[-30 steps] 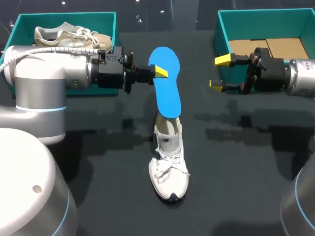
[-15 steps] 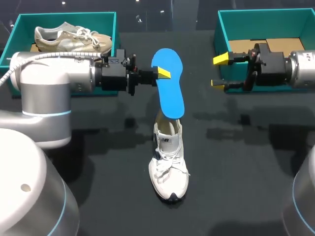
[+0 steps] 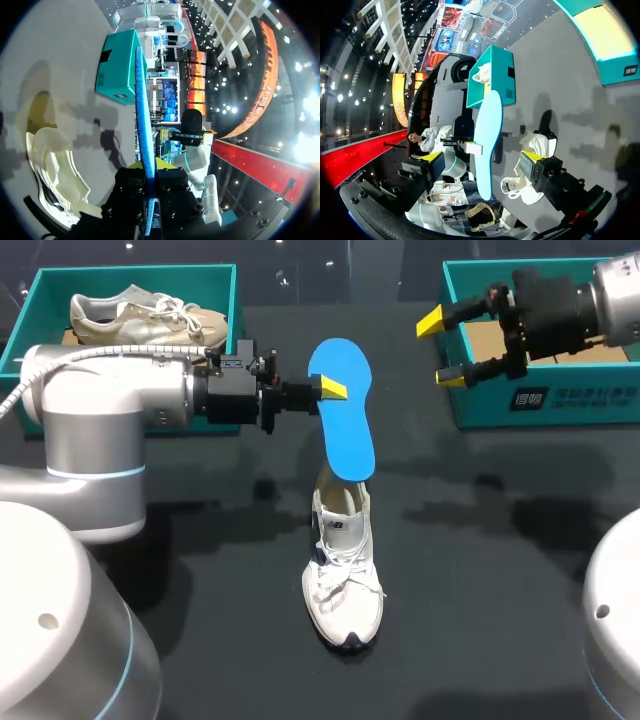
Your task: Take the shoe out of the shoebox, open the shoe tongue, remove and reinsert the insole, then place the shoe into the shoebox
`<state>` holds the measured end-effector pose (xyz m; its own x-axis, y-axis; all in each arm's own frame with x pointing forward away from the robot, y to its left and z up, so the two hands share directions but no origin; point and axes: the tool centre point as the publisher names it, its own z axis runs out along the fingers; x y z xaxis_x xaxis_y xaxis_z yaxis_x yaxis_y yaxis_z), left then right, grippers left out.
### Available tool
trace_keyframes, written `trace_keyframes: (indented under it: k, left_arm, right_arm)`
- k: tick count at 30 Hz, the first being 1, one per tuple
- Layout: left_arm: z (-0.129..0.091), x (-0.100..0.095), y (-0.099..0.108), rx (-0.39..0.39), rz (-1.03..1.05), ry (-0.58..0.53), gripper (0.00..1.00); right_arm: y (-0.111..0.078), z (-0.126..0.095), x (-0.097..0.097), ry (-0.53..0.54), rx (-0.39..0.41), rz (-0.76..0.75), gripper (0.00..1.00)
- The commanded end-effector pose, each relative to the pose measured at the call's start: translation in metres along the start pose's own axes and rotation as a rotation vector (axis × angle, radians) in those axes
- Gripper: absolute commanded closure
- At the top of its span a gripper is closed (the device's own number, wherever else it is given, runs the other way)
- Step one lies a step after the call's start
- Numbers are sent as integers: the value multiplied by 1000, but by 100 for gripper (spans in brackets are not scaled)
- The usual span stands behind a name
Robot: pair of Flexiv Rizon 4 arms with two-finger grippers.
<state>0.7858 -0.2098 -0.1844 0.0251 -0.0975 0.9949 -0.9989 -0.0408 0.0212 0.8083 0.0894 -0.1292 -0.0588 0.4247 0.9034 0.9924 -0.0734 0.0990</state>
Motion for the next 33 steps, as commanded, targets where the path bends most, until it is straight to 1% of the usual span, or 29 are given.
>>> trace_keyframes:
  k: [1,4,9,14,19,22,28,33]
  left_arm:
    - [0,0,1,1,0,-1,100]
    - [0,0,1,1,0,-1,100]
    - [0,0,1,1,0,-1,100]
    - [0,0,1,1,0,-1,100]
    - [0,0,1,1,0,-1,100]
    - [0,0,1,1,0,-1,100]
    - [0,0,1,1,0,-1,100]
    - [0,0,1,1,0,-1,100]
  right_arm:
    - [-6,-6,20,-275,-19,-7,0]
    - [-6,-4,30,-368,-27,-20,0]
    - [-8,0,43,-492,-64,-44,0]
    - [-16,14,57,-611,-76,-64,0]
    - [-22,24,64,-711,-33,-79,0]
    - [-27,29,71,-744,-18,-83,0]
    - [-30,51,83,-833,29,-85,0]
    - [-30,67,90,-917,41,-76,0]
